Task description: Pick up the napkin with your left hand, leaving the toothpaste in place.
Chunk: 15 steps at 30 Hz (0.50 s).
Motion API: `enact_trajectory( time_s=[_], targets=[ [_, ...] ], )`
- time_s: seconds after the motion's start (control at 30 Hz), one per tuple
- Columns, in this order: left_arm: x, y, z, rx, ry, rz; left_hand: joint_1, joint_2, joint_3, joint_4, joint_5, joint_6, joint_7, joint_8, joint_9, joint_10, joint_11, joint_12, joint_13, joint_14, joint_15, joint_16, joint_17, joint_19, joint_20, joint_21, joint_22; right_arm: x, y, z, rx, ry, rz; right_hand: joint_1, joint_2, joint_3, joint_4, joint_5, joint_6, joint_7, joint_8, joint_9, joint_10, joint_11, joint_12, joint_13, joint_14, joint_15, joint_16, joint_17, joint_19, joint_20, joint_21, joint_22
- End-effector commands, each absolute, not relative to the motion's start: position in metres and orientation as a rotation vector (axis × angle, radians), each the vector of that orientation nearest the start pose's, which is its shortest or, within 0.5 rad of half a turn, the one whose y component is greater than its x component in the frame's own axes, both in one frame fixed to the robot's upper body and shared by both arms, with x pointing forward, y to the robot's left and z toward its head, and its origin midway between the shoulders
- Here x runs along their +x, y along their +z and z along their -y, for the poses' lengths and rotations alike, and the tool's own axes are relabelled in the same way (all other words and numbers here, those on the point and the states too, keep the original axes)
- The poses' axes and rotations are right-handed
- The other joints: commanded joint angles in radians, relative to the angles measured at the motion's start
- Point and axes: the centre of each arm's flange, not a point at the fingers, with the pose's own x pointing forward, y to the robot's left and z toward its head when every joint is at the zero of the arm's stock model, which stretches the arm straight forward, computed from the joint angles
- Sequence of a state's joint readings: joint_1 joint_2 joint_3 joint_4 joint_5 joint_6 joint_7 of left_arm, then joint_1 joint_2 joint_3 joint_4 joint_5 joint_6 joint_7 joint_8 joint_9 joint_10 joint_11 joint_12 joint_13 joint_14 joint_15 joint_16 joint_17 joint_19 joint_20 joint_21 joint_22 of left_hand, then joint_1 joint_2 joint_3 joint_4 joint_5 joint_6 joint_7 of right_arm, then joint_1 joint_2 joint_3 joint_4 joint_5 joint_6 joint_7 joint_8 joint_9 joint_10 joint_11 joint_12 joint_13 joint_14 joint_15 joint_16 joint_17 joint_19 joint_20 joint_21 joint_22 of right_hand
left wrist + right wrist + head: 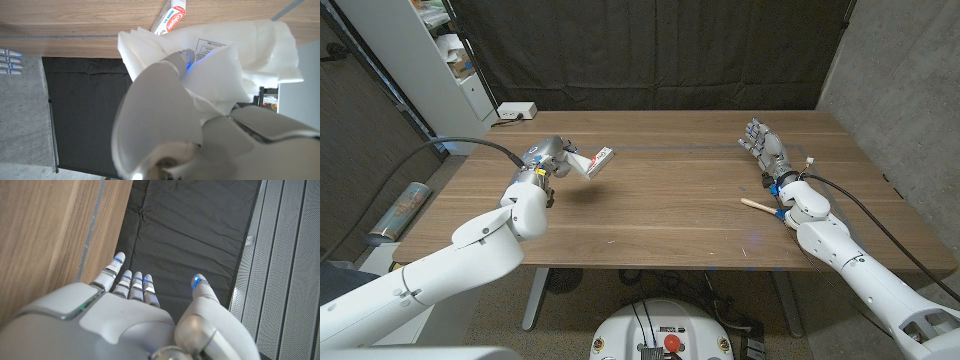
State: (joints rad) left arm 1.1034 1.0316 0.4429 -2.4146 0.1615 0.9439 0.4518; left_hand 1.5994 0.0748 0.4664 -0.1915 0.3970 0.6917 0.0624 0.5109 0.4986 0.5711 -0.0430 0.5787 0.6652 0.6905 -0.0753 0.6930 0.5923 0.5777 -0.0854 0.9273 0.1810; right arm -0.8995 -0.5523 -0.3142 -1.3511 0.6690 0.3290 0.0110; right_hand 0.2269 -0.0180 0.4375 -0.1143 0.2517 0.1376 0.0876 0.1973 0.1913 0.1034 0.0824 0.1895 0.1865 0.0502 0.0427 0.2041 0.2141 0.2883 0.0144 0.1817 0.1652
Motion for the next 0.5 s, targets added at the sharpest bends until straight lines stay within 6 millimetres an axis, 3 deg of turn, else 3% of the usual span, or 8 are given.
enact_trajectory(
  time_s=[0.03, 0.5],
  targets=[
    [0.451, 0.030, -0.261, 1.136, 0.443, 0.485, 0.003, 0.007, 0.026, 0.016, 0.009, 0.010, -0.002, 0.004, 0.004, 0.014, 0.002, -0.006, 0.009, 0.024, 0.001, 0.006, 0.210, 0.187, -0.003, 0.087, 0.025, 0.634, -0.026, 0.321, 0.056, 0.154, 0.643, 0.000, 0.007, -0.001, -0.002, 0.004, 0.007, 0.000, 0.001, 0.000, 0.005, -0.004, 0.005, 0.003, 0.005, 0.001, 0.004, 0.002, 0.003, 0.005, 0.009, 0.006],
    [0.439, 0.048, -0.263, 1.143, 0.459, 0.518, 0.000, 0.004, 0.037, 0.016, 0.015, 0.018, -0.001, 0.002, 0.006, 0.019, -0.001, -0.011, 0.028, 0.028, 0.001, 0.001, 0.219, 0.176, -0.004, 0.113, 0.021, 0.633, -0.031, 0.316, 0.060, 0.153, 0.640, 0.000, 0.007, -0.002, -0.002, 0.004, 0.007, 0.000, 0.001, 0.000, 0.006, -0.002, 0.005, 0.003, 0.005, 0.003, 0.004, 0.002, 0.004, 0.003, 0.009, 0.006]
  ],
)
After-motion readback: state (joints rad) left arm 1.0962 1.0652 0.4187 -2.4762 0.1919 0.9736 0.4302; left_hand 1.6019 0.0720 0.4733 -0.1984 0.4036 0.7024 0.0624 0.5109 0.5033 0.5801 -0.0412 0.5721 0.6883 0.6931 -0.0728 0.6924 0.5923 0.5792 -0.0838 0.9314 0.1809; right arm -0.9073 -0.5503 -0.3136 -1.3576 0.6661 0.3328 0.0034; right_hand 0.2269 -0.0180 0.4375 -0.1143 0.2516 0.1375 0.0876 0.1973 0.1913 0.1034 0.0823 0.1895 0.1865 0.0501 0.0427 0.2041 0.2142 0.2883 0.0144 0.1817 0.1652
